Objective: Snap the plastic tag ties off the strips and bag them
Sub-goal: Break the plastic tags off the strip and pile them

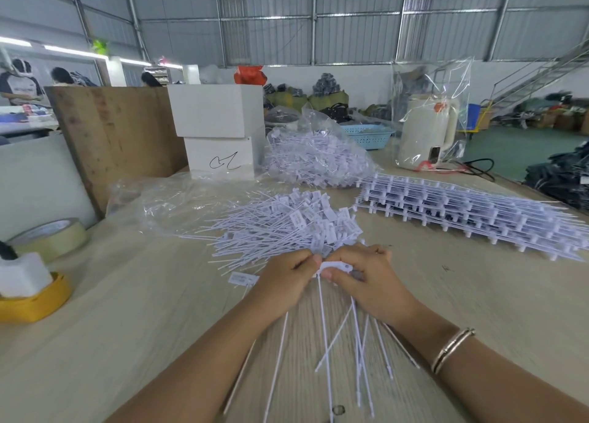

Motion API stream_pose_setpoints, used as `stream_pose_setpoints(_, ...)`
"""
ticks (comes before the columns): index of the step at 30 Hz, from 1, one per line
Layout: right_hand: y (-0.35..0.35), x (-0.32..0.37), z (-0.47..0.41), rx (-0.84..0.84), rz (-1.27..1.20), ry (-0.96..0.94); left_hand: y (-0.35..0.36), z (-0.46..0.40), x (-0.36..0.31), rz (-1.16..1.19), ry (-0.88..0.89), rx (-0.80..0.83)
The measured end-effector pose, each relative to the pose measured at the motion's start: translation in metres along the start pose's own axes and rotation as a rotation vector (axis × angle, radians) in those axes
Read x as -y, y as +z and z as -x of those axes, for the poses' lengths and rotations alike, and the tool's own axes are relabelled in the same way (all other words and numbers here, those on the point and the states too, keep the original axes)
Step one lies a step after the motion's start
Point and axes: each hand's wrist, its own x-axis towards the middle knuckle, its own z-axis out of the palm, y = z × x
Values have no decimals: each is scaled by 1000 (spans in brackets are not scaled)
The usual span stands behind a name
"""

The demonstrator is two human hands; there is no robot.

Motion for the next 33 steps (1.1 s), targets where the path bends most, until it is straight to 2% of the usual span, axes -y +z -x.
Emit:
stream_pose_setpoints(5, 1, 1, 0, -37, 98, -33, -1, 1, -1, 29, 0, -1)
stream_pose_setpoints(12, 2, 3, 0, -53, 89, -33, 0, 1, -1, 75, -44, -28)
stream_pose_setpoints(17, 0, 4, -1, -62, -274, 89, 5, 2, -4, 116, -16, -66)
stream_pose_setpoints(21, -2, 3, -3, -81, -431, 87, 6, 2, -6, 185, -21, -50)
stream_pose_setpoints(27, -8, 3, -2, -105, -786, 242, 2, 2, -6, 318, -42, -88)
stream_pose_setpoints(29, -13, 1, -1, -83, -732, 255, -3, 0, -4, 310, -6, -125)
stream_pose_setpoints(30, -13, -2, -1, -71, -626, 262, -5, 0, -3, 277, 18, -133)
stream_pose_setpoints(33, -9, -10, -4, -70, -126, 324, -3, 1, -1, 170, 65, -136)
